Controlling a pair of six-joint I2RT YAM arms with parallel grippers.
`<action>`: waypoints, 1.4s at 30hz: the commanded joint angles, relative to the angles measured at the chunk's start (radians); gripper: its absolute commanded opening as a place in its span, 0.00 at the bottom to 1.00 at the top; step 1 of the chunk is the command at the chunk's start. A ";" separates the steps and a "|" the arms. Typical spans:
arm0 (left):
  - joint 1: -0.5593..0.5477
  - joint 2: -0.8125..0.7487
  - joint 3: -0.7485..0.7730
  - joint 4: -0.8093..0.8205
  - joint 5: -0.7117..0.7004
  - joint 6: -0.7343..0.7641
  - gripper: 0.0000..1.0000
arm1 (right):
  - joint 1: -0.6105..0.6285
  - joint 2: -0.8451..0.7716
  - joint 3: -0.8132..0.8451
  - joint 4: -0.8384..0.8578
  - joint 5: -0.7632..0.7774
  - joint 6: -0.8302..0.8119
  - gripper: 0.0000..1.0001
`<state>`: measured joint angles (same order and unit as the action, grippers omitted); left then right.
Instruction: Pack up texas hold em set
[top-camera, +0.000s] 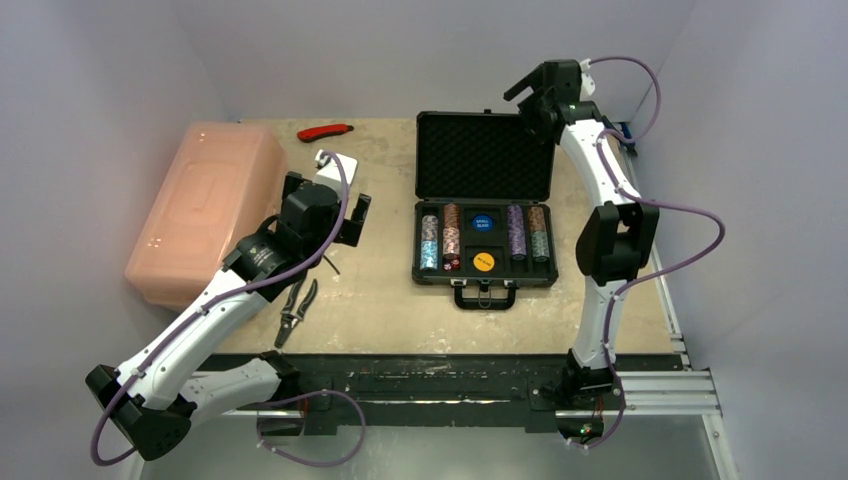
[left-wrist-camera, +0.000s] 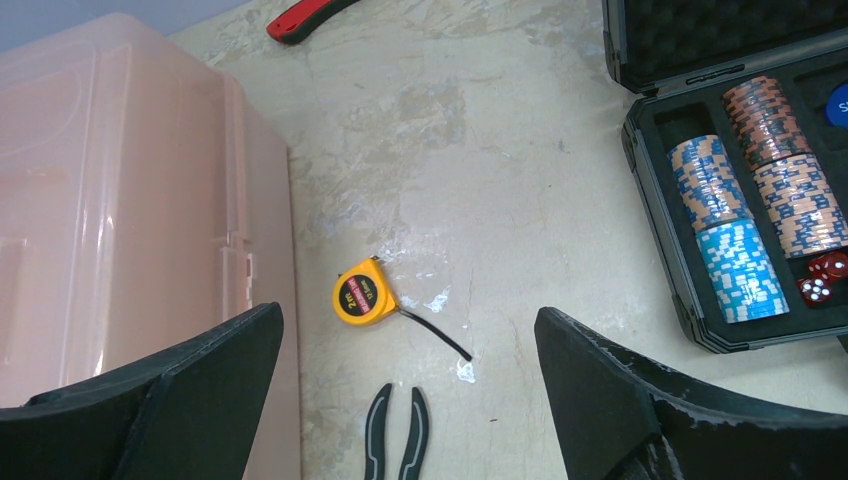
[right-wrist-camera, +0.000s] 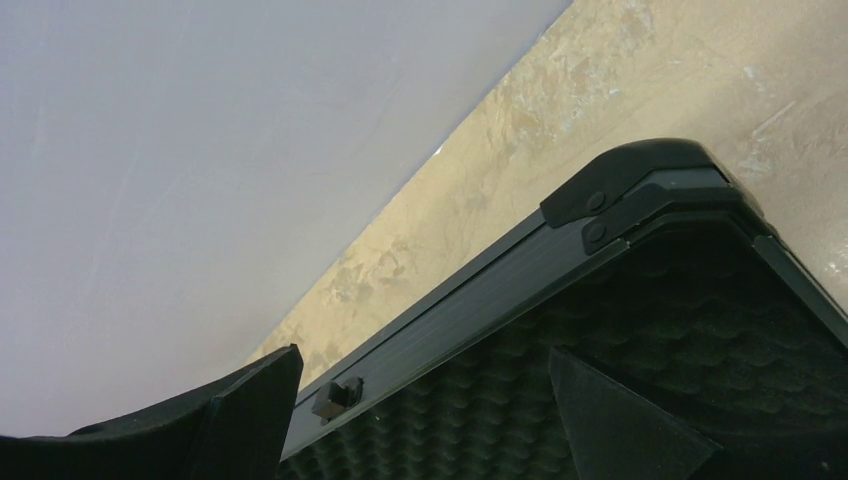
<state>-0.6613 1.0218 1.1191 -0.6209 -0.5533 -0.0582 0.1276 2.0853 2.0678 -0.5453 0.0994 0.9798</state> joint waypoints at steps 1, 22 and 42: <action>0.004 -0.012 0.001 0.031 0.006 0.019 0.97 | -0.008 -0.039 0.025 0.035 0.050 0.009 0.99; 0.004 -0.011 0.001 0.031 0.006 0.020 0.96 | -0.015 -0.036 0.012 0.047 0.046 0.129 0.00; 0.004 -0.008 -0.002 0.031 -0.003 0.020 0.96 | -0.015 -0.328 -0.408 0.155 0.038 0.134 0.00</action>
<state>-0.6613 1.0218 1.1191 -0.6193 -0.5529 -0.0582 0.1120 1.8229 1.7172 -0.4370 0.1387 1.1080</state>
